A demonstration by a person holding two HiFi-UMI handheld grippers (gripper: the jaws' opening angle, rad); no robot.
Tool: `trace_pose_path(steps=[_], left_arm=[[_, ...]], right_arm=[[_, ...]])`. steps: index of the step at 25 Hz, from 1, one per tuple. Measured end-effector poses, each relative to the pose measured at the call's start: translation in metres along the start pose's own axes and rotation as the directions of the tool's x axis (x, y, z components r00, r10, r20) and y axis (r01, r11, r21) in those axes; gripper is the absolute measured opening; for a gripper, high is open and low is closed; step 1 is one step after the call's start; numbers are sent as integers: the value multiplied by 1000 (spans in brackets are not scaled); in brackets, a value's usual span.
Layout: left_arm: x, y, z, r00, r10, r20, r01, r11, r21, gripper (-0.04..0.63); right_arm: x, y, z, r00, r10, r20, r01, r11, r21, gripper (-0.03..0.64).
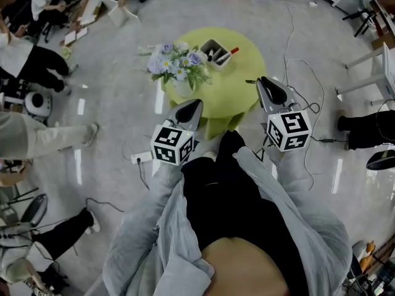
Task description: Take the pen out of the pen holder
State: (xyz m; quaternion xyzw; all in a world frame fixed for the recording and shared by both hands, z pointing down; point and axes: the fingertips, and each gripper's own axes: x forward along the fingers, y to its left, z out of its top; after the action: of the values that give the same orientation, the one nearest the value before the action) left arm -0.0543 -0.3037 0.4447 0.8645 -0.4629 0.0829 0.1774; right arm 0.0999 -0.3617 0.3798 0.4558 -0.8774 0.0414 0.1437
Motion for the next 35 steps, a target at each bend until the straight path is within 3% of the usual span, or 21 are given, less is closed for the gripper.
trace_pose_path(steps=[12, 35], left_arm=[[4, -8, 7, 999, -44, 21, 43, 998, 51, 15], [11, -14, 15, 998, -51, 43, 48, 996, 74, 15]], right_arm=[[-35, 6, -35, 994, -104, -29, 105, 993, 61, 44], [-39, 5, -50, 993, -105, -53, 109, 991, 80, 44]])
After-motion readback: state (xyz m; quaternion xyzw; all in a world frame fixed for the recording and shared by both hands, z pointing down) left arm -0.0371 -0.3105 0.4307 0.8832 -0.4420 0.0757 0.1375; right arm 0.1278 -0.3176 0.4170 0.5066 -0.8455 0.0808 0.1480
